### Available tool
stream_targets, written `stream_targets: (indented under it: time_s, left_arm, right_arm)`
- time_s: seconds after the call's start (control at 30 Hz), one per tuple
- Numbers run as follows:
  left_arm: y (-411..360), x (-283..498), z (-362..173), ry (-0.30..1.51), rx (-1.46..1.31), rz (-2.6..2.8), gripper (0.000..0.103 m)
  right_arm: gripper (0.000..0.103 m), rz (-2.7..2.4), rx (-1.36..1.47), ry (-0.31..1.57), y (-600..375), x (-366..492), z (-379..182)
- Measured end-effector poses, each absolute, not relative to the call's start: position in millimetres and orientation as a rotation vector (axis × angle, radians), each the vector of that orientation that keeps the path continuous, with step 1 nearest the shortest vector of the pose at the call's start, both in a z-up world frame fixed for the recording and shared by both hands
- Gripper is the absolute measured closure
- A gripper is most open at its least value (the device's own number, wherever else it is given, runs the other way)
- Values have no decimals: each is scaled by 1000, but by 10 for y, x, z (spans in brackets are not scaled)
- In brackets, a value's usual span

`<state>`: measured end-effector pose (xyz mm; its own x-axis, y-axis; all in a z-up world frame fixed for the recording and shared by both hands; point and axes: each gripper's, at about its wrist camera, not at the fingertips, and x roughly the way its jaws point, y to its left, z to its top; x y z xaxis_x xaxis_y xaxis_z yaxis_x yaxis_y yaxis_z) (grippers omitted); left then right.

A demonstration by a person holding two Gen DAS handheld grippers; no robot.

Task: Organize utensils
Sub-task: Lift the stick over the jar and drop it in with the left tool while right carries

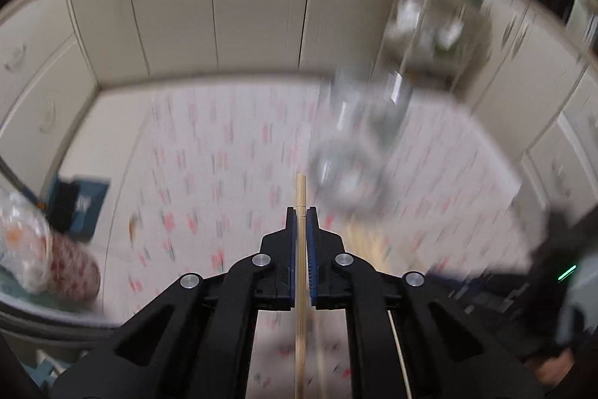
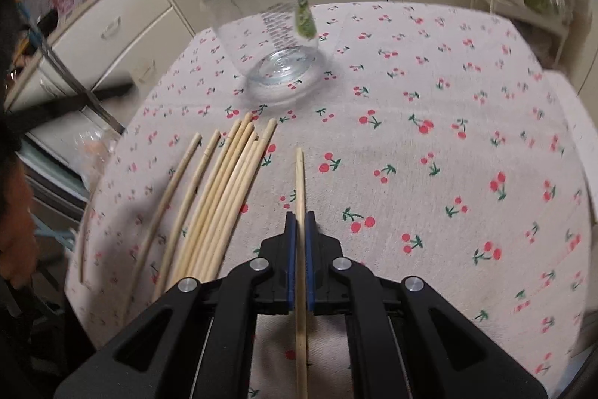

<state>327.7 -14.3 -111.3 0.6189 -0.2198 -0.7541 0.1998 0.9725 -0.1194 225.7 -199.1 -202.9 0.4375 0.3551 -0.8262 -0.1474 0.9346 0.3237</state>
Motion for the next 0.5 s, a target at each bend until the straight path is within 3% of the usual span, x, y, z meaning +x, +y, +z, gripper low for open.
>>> stream_targets:
  time_s: [0.2, 0.5]
  left_arm:
    - [-166, 3429, -448, 573, -164, -309, 98]
    - [-424, 3917, -264, 387, -240, -296, 98]
  right_arm:
    - [97, 318, 269, 1067, -2022, 2265, -2052]
    - [97, 332, 342, 1066, -2067, 2279, -2096]
